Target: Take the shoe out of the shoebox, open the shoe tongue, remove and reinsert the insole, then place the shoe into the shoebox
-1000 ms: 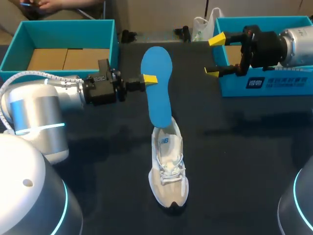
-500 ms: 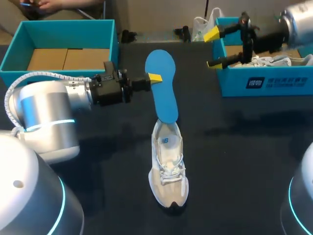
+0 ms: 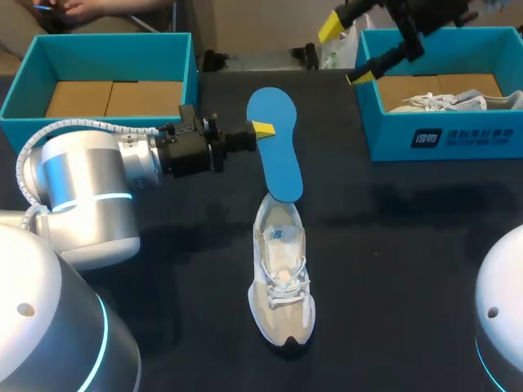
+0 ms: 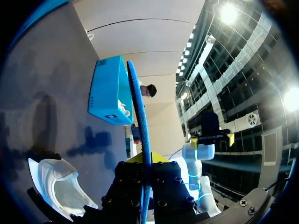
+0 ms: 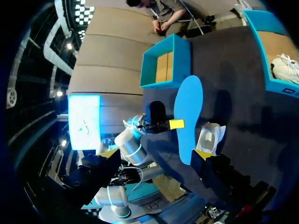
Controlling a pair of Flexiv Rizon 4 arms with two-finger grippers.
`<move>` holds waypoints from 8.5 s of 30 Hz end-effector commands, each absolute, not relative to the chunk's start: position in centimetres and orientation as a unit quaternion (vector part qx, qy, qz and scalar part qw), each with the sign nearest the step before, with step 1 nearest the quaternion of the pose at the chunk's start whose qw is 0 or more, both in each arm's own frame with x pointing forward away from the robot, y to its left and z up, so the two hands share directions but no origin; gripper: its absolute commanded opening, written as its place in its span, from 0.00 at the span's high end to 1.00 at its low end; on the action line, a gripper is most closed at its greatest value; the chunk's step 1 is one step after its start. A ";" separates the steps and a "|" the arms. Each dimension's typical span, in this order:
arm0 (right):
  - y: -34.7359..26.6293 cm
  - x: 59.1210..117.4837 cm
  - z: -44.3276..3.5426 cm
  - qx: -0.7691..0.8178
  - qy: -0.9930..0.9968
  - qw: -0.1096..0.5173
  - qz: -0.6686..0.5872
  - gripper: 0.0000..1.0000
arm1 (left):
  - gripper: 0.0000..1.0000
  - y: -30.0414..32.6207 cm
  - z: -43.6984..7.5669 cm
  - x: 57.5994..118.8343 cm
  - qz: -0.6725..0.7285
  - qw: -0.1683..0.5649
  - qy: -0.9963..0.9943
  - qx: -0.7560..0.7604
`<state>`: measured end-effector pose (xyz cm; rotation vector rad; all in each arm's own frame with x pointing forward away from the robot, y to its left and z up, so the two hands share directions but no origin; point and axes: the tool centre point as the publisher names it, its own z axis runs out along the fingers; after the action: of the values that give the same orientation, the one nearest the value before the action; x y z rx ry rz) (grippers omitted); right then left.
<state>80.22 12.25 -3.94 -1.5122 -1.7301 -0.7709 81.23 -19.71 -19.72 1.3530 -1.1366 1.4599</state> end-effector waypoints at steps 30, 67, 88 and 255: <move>18.5 79.9 -2.8 -0.678 -0.735 0.004 -0.010 0.00 | 1.00 -19.8 -19.7 81.2 0.581 0.411 -0.451 0.539; 15.1 81.2 -1.8 -0.646 -0.648 0.298 -0.272 0.00 | 1.00 -19.8 -19.7 81.2 0.581 0.411 -0.451 0.539; 13.8 82.1 -5.6 -0.589 -0.568 0.422 -0.389 0.00 | 1.00 -19.8 -19.7 81.2 0.581 0.411 -0.451 0.539; 17.2 80.7 -14.7 -0.493 -0.585 0.445 -0.465 0.00 | 1.00 -19.6 -16.1 86.1 0.508 -0.482 -0.478 -0.530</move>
<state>80.19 16.61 -14.54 -1.2240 -1.4444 -1.1623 85.68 -19.24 -15.87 1.2913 1.1704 -1.2363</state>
